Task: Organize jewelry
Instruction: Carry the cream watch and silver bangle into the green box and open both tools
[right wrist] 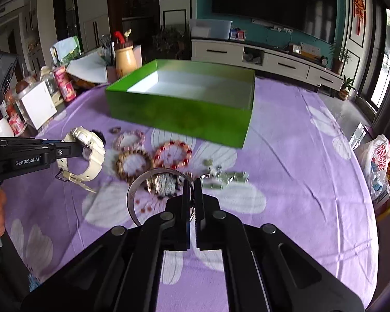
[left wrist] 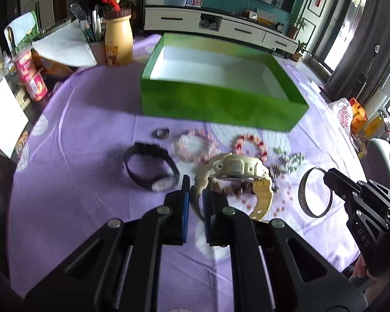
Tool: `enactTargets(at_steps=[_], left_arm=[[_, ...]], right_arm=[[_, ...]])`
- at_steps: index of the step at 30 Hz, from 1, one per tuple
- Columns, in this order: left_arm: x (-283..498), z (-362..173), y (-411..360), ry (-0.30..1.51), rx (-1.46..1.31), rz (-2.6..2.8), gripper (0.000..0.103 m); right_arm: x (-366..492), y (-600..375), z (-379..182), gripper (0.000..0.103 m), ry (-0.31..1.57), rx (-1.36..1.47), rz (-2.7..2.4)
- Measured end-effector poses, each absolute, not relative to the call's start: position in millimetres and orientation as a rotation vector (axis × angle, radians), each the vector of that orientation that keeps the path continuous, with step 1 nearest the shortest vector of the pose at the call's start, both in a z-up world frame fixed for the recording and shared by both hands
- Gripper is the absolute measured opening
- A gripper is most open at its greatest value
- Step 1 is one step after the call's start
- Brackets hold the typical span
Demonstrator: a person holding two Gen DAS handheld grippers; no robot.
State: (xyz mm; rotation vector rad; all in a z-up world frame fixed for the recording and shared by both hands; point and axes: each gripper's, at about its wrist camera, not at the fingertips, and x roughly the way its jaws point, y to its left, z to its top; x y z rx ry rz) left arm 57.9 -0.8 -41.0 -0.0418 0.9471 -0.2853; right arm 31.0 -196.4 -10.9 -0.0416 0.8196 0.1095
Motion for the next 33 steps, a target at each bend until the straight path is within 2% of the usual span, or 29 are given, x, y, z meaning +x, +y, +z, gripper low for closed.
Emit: enactTargets(at_steps=[11,23,24,26,28,33], left_arm=[[152.0,2.4,-18.6,0.889,-0.052,-0.264,0.009],[238.8,-30.9,-34.2,0.981,-0.059,-0.192,0.011],[244.0,-35.2,-35.1,0.992,-0.057,-0.186,0.016],[248.6,-41.9,-33.7,1.005,-0.057,-0.161,0.029],[250.2,-45.3,-30.1,1.0,-0.059,-0.158,0.037],[236.2,-37.1,-11.9,0.965,-0.099,-0.171,0.063]], right_arm=[[118.2,-202.5,22.6,0.002,0.729,-0.014,0.087],[208.9,-198.8,-16.0,0.003,0.821,-0.014,0.059],[213.5,-198.0,-19.7,0.003,0.834,-0.011,0.064],[217.2,-197.0,-24.3,0.012,0.838,-0.033,0.025],[215.9,-198.2,-25.5,0.031,0.835,-0.017,0.029],[198.0,-205.1,-16.7,0.039,0.795,0.048,0.052]])
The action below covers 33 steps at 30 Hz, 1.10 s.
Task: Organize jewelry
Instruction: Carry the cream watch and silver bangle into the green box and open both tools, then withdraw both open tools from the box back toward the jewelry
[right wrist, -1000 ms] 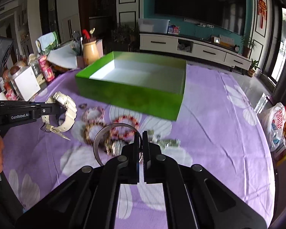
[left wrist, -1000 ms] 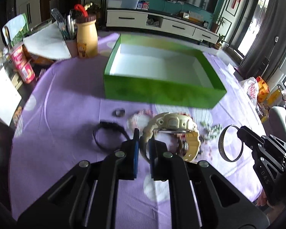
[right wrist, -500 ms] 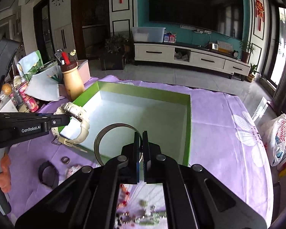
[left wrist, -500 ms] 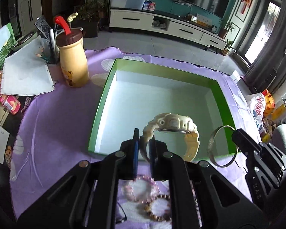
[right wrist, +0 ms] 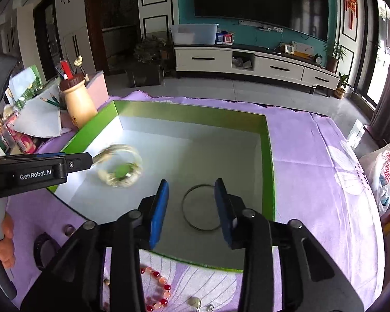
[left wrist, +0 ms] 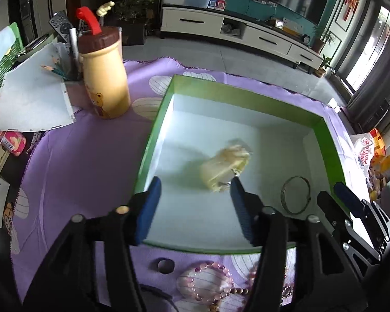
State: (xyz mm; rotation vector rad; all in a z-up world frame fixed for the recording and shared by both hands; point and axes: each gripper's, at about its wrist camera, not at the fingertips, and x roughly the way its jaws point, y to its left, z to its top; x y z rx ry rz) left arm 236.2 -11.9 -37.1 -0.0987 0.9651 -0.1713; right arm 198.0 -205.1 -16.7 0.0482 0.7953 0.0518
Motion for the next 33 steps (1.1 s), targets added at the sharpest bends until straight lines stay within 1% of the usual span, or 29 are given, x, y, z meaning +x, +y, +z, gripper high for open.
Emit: enactTargets(at_steps=[1,2,3,4,5,7,9,14,20,28,33], left_arm=[[232.7,-34.0,-9.1,0.959,-0.102,-0.172,0.064],[228.3,-30.9,-5.0,0.953,-0.103,-0.173,0.065],[221.7,-26.9,0.5,0.943,-0.1,-0.17,0.068],[217.5,-24.1,2.9,0.936,-0.095,-0.166,0.07],[212.1,-21.3,7.3,0.927,-0.09,-0.162,0.075],[196.5,-14.9,18.2,0.91,-0.087,-0.149,0.077],[181.6,-10.8,29.7,0.896,-0.09,-0.131,0.082],[139.3,-8.0,63.9,0.875,-0.119,-0.076,0.084],[83.6,-29.8,81.4,0.911,-0.105,-0.089,0.084],[39.5,-61.6,65.7,0.977,-0.07,-0.193,0.084],[25.0,-77.5,47.6,0.979,-0.009,-0.224,0.084]], right_arm=[[193.3,-207.4,-13.9,0.041,0.786,0.062,0.059],[187.6,-208.3,-10.9,0.044,0.776,0.074,0.065],[182.5,-209.1,-7.3,0.045,0.766,0.082,0.077],[176.3,-209.0,-5.0,0.045,0.759,0.087,0.092],[170.3,-208.4,-3.6,0.045,0.758,0.087,0.104],[157.3,-206.4,0.4,0.045,0.758,0.082,0.121],[143.8,-207.4,1.5,0.045,0.76,0.087,0.134],[109.2,-212.2,-0.3,0.046,0.785,0.116,0.153],[66.6,-210.0,-10.1,0.046,0.849,0.125,0.181],[33.1,-191.2,-46.2,0.046,0.952,0.131,0.211],[33.2,-177.6,-62.2,0.046,0.947,0.145,0.231]])
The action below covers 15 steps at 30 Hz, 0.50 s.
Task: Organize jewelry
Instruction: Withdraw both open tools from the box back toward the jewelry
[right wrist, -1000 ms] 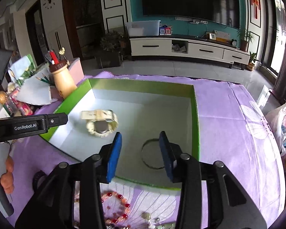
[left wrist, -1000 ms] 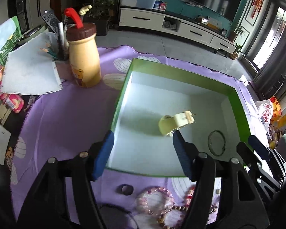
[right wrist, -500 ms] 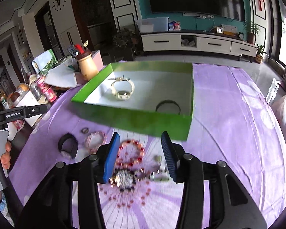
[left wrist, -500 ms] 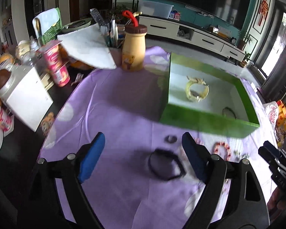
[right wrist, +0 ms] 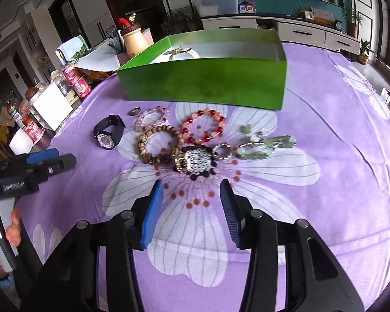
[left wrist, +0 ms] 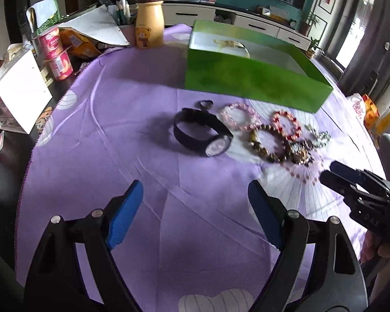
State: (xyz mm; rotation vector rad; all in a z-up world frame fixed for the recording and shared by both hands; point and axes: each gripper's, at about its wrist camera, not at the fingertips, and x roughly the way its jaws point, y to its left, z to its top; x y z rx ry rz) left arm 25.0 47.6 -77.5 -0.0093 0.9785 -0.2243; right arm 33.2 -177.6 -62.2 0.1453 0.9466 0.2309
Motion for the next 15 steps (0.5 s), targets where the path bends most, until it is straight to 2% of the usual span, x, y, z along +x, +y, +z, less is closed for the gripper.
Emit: enactTargets(at_steps=[8,11,14,15], left_arm=[[29.1,-79.2,48.4,0.964,-0.015,-0.258,0.084],[30.8,-74.3,49.2,0.943,-0.008,-0.268,0.084],[35.4,-71.3,50.0,0.936,-0.01,-0.281,0.084],[37.5,-70.4,49.9,0.932,-0.006,-0.284,0.084]], right_arm=[[56.2,-163.5,-71.4,0.045,0.94,0.099,0.23],[67.0,-159.2,-73.8,0.038,0.948,0.071,0.236],[72.7,-156.9,-78.4,0.027,0.96,0.073,0.258],[73.2,-156.4,-80.5,0.019,0.965,0.071,0.261]])
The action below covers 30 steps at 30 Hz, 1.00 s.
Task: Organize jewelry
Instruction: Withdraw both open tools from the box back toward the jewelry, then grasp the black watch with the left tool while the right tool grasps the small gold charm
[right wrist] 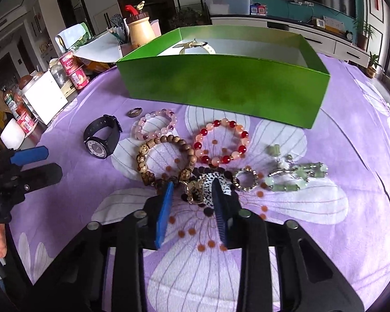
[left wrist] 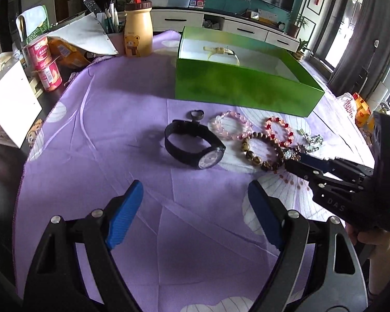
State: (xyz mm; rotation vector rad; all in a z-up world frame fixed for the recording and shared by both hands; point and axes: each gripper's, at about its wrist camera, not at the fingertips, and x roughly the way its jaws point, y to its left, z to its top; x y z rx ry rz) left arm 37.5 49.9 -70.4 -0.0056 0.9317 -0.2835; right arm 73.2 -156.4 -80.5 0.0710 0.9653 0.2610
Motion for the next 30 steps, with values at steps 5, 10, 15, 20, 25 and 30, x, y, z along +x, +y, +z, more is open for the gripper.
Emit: enactTargets(at_steps=[5,10,15,20,25,30], left_arm=[[48.6,-70.0,45.1,0.929,0.004,-0.311,0.084],[66.7,-69.4,29.3,0.925,0.084,-0.366,0.077],[86.6,-75.6,13.3,0.974,0.162,-0.455,0.069],[96.1,-94.2,3.5,1.08,0.233,-0.498,0.044],[87.9,-101.7,2.1,1.104,0.266,-0.501,0.033],[86.9,-105.8,5.0,1.103,0.25,-0.453,0.012]], right_arm=[[67.0,-167.5,-76.8,0.013,0.942,0.119,0.26],[60.7,-182.4,-67.3,0.013,0.92,0.158,0.244],[56.5,-188.6,-64.1,0.014,0.919,0.187,0.253],[54.8,-188.2,-65.4,0.014,0.925,0.185,0.255],[54.0,-186.1,-66.0,0.013,0.923,0.182,0.261],[53.5,-183.7,-65.3,0.013,0.92,0.18,0.266]])
